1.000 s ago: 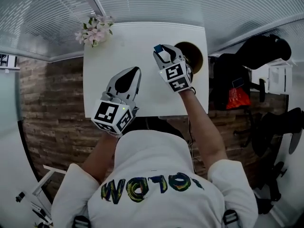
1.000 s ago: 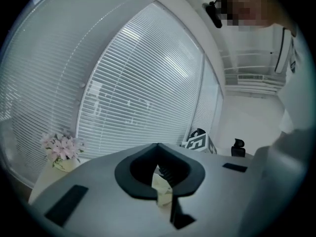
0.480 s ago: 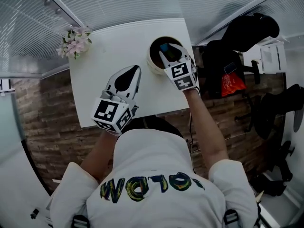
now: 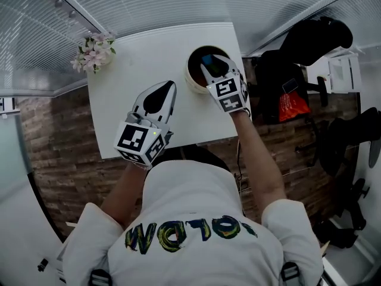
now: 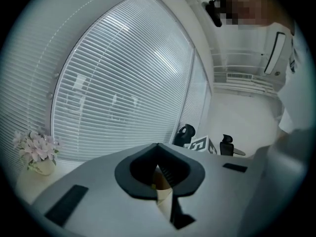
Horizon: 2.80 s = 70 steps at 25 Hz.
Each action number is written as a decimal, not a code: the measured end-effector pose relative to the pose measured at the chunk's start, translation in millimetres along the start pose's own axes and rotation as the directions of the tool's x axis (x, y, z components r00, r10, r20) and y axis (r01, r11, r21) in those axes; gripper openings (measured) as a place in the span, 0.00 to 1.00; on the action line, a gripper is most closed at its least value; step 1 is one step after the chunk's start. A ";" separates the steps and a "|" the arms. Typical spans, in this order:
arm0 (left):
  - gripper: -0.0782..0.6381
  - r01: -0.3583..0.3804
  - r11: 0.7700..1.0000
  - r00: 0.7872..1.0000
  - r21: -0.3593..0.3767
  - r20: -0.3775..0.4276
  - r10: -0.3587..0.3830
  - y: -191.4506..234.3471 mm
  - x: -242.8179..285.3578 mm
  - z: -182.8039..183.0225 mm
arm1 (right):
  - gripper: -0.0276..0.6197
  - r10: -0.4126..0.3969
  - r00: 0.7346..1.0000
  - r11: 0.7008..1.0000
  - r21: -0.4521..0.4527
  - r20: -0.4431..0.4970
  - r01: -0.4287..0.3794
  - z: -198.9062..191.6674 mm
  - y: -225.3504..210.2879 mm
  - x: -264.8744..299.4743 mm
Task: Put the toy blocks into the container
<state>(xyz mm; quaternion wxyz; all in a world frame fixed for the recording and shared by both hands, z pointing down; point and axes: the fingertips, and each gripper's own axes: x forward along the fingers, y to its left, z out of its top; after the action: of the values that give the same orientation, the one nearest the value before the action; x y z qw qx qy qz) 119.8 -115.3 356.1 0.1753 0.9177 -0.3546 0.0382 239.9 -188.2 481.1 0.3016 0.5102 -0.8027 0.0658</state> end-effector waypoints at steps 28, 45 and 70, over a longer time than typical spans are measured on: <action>0.12 -0.118 0.993 0.987 0.011 0.114 0.116 29.4 -63.0 59.0 | 0.17 0.149 0.928 0.981 0.070 0.342 -0.183 147.1 53.4 -112.3; 0.12 -0.151 0.986 0.958 0.071 0.255 0.129 2.5 -126.6 132.9 | 0.09 0.212 0.873 0.971 0.007 0.440 -0.240 213.5 94.0 -210.6; 0.12 -0.198 0.980 0.935 0.024 0.304 0.182 5.7 -142.6 144.8 | 0.05 0.101 0.880 0.984 0.081 0.465 -0.156 220.6 83.6 -228.8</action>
<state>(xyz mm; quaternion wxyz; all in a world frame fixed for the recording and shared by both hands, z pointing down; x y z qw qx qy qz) 1.8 -78.8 194.6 0.0898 0.8786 -0.4629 -0.0751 144.2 -61.8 193.3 0.0684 0.4735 -0.8781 0.0099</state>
